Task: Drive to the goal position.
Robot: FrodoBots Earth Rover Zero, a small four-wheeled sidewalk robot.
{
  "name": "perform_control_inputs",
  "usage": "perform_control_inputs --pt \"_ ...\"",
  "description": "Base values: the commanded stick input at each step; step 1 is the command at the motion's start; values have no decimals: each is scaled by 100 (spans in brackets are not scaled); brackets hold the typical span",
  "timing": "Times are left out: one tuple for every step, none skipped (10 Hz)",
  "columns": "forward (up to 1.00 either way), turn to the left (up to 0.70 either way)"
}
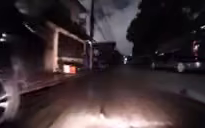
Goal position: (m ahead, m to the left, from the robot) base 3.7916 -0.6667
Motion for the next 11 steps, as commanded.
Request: perform_control_inputs --pt "30 0" --pt "30 0" --pt "30 0" --pt "30 0" --pt "30 0" --pt "30 0" --pt "30 0" --pt "30 0" --pt "30 0" --pt "30 0" --pt "30 0"
